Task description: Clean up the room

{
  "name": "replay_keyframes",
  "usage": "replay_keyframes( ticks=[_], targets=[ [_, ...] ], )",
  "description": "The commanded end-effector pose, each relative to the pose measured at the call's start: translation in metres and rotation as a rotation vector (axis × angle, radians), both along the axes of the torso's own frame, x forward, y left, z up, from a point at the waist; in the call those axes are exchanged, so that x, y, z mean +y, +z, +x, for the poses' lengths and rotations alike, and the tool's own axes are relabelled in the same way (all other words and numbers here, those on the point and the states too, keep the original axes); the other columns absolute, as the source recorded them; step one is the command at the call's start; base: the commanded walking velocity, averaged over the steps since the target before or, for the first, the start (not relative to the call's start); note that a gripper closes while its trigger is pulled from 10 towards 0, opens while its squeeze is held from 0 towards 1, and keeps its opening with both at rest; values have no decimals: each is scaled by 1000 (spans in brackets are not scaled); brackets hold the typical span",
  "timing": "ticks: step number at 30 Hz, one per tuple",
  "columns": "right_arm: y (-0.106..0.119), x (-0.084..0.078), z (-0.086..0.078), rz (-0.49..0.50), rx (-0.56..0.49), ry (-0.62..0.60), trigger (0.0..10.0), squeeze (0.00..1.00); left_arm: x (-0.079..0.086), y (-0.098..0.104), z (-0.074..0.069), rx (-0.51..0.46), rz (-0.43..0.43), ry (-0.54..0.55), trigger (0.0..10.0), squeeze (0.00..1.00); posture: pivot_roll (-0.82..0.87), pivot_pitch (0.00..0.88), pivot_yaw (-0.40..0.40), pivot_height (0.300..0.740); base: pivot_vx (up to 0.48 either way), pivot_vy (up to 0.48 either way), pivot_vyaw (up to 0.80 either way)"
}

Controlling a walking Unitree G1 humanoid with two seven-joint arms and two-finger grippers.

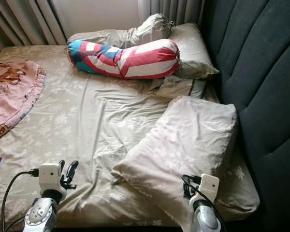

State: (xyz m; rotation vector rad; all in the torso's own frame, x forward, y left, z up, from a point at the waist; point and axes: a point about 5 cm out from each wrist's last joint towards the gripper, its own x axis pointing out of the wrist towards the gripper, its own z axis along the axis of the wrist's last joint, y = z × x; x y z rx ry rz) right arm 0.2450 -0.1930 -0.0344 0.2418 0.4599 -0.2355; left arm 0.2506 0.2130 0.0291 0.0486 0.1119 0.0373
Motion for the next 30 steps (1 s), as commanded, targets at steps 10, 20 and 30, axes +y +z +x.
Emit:
replay_keyframes(
  ticks=[10,20,30],
  targets=[
    [-8,7,-2,90,98,-56,10000,1000,0,-2,-7,35,18,-23,10000,0,-76,137,25,740,0,0,0],
    [5,1,13,95,16,-68,10000,0,3,0,-10,54,31,-45,10000,0,-80,166,41,731,0,0,0],
    [1,-7,6,90,23,-108,10000,0,-2,0,-14,64,24,-55,10000,0,-76,177,40,691,0,0,0]
  ],
)
